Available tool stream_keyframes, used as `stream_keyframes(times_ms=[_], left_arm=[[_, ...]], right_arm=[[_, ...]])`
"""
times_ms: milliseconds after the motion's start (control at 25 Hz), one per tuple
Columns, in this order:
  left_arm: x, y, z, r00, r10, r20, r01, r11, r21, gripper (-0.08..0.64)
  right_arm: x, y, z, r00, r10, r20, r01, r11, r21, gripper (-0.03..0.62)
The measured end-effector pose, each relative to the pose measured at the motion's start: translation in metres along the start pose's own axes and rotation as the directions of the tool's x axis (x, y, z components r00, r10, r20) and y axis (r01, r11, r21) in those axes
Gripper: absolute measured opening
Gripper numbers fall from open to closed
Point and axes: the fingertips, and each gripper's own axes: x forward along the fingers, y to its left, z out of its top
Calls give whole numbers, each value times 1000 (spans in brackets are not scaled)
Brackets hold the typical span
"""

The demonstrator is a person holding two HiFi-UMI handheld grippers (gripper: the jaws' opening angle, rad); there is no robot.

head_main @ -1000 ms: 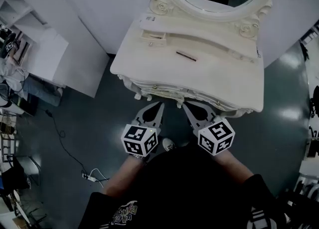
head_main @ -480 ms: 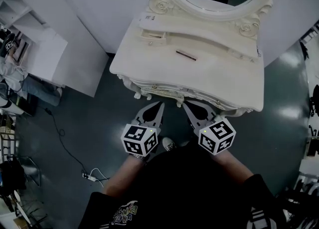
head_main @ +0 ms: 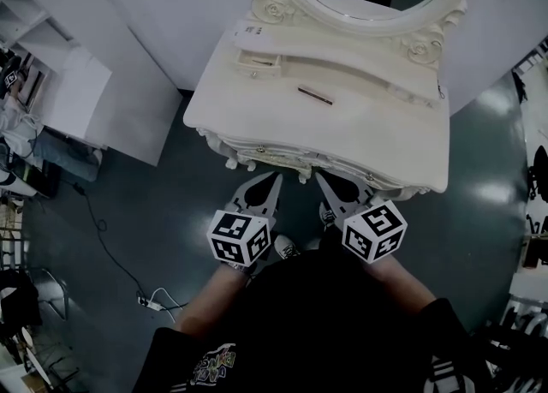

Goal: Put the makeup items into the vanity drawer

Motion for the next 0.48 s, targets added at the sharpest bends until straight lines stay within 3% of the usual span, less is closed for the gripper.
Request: stream_keyframes(times_ms=[480], left_arm=[[30,2,16,999,33,13,-33,999,-15,0]], right_arm=[[10,-34,17,999,24,-23,-25,1000,-15,29]])
